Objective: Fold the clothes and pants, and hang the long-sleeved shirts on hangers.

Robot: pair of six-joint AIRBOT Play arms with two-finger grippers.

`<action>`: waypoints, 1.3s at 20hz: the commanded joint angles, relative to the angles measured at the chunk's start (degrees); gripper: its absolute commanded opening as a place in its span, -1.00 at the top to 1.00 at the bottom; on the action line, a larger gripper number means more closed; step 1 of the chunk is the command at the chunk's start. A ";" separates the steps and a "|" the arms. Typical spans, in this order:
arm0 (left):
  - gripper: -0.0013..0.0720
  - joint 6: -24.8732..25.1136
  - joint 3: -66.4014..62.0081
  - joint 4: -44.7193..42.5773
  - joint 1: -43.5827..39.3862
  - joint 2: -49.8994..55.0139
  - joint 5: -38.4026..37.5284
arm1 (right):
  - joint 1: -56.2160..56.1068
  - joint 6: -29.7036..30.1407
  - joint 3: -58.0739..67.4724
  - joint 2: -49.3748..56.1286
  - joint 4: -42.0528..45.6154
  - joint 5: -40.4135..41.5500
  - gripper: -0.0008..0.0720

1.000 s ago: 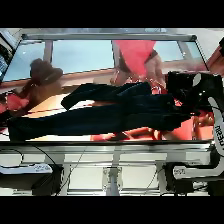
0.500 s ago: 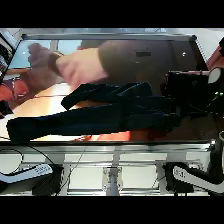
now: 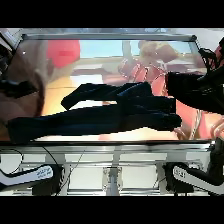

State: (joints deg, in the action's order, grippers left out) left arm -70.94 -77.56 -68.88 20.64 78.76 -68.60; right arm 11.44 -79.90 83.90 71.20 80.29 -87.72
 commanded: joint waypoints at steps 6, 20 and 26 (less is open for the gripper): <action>-0.36 3.41 -6.27 -33.09 -28.96 11.02 5.22 | -0.04 0.04 0.44 5.79 -2.25 2.99 -0.35; -0.32 7.04 -5.88 -34.18 -36.63 19.58 -6.34 | -0.04 0.02 0.44 5.99 -3.56 4.85 -0.34; -0.28 4.02 -5.35 -36.13 -35.87 19.78 -8.68 | -0.04 0.02 0.44 5.99 -3.61 4.83 -0.34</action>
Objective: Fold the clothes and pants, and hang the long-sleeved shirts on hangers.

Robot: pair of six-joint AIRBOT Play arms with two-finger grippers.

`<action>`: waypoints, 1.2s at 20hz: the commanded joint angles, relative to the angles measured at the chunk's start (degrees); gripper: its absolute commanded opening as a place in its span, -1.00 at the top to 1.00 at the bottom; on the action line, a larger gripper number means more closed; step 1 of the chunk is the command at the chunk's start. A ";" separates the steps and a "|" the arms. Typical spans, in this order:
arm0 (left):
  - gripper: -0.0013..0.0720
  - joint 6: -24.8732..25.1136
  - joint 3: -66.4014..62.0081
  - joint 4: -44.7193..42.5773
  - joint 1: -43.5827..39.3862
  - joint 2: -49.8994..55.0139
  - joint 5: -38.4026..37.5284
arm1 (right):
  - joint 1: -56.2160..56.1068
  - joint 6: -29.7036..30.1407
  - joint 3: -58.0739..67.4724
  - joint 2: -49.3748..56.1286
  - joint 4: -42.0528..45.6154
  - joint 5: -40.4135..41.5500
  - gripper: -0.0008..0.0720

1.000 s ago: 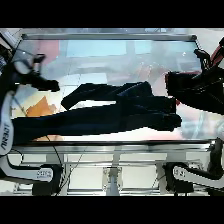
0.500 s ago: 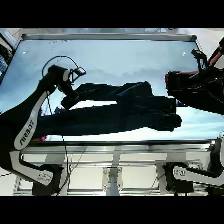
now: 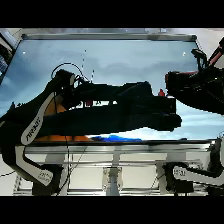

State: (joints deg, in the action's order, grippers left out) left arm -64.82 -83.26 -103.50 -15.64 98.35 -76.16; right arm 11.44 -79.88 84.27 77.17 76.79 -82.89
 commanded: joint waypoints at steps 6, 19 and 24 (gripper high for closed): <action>-0.16 -3.45 2.71 -1.49 1.46 1.03 1.53 | -0.04 0.00 0.07 0.02 -0.13 0.00 -0.35; 0.90 -12.79 2.69 -4.31 5.33 0.76 2.32 | -0.04 1.46 -0.15 0.04 0.57 2.34 -0.35; 0.90 -15.67 2.64 -4.28 17.46 -14.64 8.46 | 0.00 2.47 -7.13 1.86 0.57 4.96 -0.35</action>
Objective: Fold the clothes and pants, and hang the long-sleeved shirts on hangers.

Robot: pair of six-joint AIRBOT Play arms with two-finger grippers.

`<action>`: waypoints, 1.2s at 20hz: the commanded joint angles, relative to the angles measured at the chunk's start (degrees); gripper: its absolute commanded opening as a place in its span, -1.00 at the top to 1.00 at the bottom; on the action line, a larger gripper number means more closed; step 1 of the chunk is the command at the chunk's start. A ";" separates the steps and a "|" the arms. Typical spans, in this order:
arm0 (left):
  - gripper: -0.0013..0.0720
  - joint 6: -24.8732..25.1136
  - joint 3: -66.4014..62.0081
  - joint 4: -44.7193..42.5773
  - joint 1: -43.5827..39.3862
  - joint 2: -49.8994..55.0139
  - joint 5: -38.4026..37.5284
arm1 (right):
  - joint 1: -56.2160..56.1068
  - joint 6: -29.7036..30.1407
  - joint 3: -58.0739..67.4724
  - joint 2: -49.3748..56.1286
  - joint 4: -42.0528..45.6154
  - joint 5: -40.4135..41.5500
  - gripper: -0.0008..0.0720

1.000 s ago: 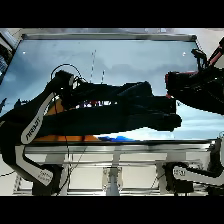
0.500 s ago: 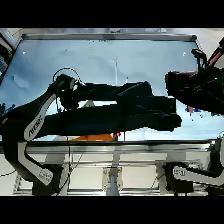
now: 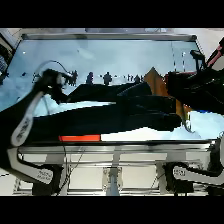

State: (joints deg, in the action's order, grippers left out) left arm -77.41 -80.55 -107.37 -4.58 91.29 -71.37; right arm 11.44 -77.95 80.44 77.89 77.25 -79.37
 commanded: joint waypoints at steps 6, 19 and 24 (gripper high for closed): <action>0.90 -8.13 -0.07 1.60 26.88 -21.24 7.80 | -0.04 -2.51 -5.86 8.02 -4.74 7.39 -0.34; 0.90 -8.31 -0.04 8.92 34.32 -22.32 10.60 | -3.28 6.19 -5.57 16.87 -26.27 17.05 -0.34; 0.90 -8.28 -0.04 9.11 34.32 -22.32 10.43 | -7.06 7.08 -5.57 18.69 -26.27 20.55 0.00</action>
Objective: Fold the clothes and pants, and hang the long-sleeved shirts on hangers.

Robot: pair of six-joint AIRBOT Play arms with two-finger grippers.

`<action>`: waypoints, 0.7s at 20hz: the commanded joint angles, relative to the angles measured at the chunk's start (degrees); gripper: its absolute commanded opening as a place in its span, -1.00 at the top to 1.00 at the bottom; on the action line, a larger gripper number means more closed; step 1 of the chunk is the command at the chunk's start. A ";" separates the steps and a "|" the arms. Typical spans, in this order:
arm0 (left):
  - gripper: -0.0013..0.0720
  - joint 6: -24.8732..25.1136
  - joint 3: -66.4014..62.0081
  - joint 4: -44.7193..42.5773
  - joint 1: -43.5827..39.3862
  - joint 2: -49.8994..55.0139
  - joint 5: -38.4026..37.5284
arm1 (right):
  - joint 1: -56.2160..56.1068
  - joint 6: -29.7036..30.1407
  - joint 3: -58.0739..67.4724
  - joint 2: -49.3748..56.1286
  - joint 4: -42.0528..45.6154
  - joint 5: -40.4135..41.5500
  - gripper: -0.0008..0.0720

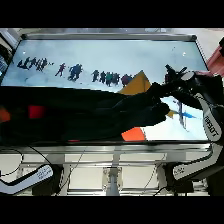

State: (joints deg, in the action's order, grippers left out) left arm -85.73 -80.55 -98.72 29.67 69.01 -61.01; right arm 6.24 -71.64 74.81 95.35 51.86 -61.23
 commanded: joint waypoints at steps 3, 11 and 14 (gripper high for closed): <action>0.90 0.87 -0.04 0.42 0.07 -0.07 -0.13 | -3.19 0.79 0.85 2.14 -2.62 4.87 0.89; 0.90 -0.87 -0.07 2.56 8.09 -7.39 5.70 | 6.10 -1.92 17.92 -10.62 4.57 -1.84 0.90; 0.90 -0.87 -0.04 6.34 9.77 -7.67 5.07 | 10.25 -2.43 17.92 -15.50 7.52 -5.81 0.90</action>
State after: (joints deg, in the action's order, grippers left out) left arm -86.21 -80.55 -95.48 37.41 62.43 -56.88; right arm 12.78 -72.95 91.26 84.60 55.66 -63.77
